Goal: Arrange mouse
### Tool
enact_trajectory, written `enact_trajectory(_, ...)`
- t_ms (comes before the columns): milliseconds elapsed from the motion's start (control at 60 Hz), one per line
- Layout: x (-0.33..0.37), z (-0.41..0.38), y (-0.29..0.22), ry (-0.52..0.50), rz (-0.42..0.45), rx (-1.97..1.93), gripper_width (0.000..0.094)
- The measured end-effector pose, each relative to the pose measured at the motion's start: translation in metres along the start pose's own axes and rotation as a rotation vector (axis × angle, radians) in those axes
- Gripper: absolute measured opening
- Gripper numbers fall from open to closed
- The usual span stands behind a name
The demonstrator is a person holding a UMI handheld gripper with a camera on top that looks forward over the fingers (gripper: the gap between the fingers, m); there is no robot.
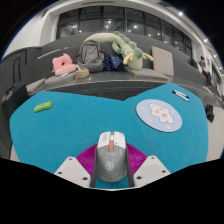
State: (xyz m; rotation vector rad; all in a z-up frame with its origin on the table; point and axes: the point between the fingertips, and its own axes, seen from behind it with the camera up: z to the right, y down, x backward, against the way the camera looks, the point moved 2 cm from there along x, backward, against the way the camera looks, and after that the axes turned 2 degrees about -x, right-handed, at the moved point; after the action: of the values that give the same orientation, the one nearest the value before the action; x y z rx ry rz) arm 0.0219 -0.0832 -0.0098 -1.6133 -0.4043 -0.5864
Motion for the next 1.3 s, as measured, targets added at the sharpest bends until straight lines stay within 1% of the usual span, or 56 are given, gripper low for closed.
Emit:
enact_trajectory(50, 0.0, 0.0, 0.0, -0.005, 0.002, -0.004, 0.0379)
enact_trajectory(117, 0.001, 0.0, 0.0, -0.008, 0.001, -0.006, 0.0341)
enact_trajectory(317, 0.015, 0.0, -0.007, -0.053, -0.008, -0.015, 0.0337)
enact_trajectory(400, 0.035, 0.011, -0.041, -0.061, 0.043, -0.024, 0.0337)
enact_trajectory(500, 0.044, 0.041, -0.105, -0.051, 0.143, -0.032, 0.0337)
enact_trajectory(583, 0.034, 0.078, -0.152, 0.019, 0.236, -0.026, 0.034)
enact_trajectory(617, 0.027, 0.097, -0.167, 0.049, 0.254, -0.027, 0.0346)
enact_trajectory(667, 0.011, 0.121, -0.173, 0.098, 0.23, -0.024, 0.0349)
enact_trajectory(767, -0.029, 0.152, -0.172, 0.107, 0.2, -0.02, 0.0349)
enact_trajectory(867, -0.068, 0.183, -0.153, 0.156, 0.151, -0.002, 0.035)
enact_trajectory(983, -0.1, 0.189, -0.121, 0.138, 0.085, 0.009, 0.0351)
enact_trajectory(1067, -0.114, 0.192, -0.099, 0.137, 0.047, 0.005, 0.0379)
enact_trajectory(1117, -0.114, 0.193, -0.102, 0.134, 0.068, -0.019, 0.0418)
enact_trajectory(1217, -0.114, 0.191, -0.099, 0.121, 0.048, -0.021, 0.0518)
enact_trajectory(1233, -0.114, 0.192, -0.098, 0.122, 0.048, -0.025, 0.0552)
enact_trajectory(1250, -0.113, 0.193, -0.098, 0.124, 0.046, -0.029, 0.0618)
enact_trajectory(1267, -0.113, 0.194, -0.099, 0.131, 0.046, -0.034, 0.0663)
enact_trajectory(1300, -0.111, 0.197, -0.099, 0.15, 0.043, -0.037, 0.0802)
